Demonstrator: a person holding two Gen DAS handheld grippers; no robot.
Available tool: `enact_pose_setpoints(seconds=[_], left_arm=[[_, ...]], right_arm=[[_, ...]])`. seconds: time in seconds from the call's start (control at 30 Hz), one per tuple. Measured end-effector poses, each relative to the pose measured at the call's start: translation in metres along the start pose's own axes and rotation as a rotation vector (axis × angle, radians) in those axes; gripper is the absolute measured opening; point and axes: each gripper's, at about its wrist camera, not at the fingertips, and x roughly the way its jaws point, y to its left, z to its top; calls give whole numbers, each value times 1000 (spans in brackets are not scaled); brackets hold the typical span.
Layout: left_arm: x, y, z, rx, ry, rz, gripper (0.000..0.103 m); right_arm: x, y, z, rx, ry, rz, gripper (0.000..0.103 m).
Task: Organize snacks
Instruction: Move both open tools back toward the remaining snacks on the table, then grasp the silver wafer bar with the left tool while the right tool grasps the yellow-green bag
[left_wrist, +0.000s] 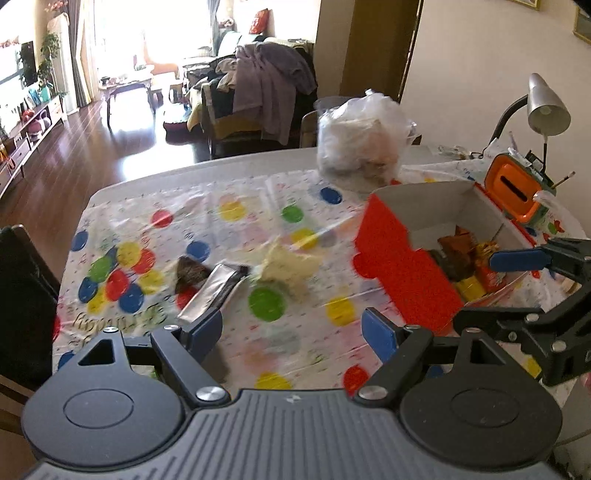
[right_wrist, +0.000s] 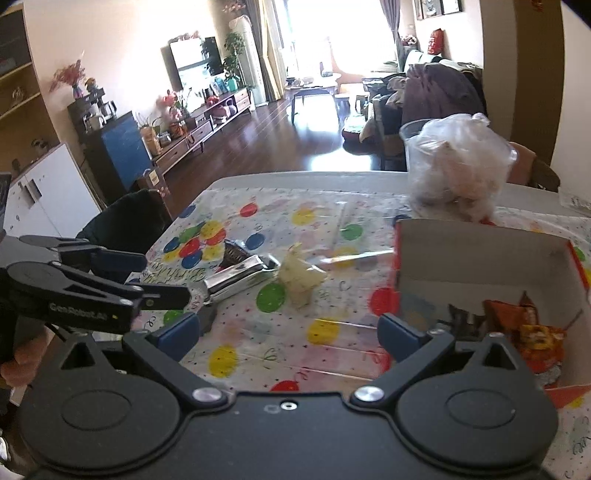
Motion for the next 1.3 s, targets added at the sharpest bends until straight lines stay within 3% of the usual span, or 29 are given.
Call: enact_pose_setpoints(seconds=[0.37, 0.83, 1.13, 1.23, 1.3], left_arm=[[24, 52, -3, 48, 20, 15, 83], [105, 84, 12, 98, 131, 29, 83], [157, 81, 14, 121, 194, 65, 82], [166, 83, 14, 118, 204, 62, 82], [171, 85, 14, 110, 211, 56, 77]], right_arm=[[59, 19, 24, -124, 78, -13, 103], [166, 10, 49, -244, 221, -36, 99], [223, 14, 53, -347, 315, -82, 88], [235, 15, 51, -376, 331, -104, 79], [241, 15, 51, -380, 338, -104, 77]])
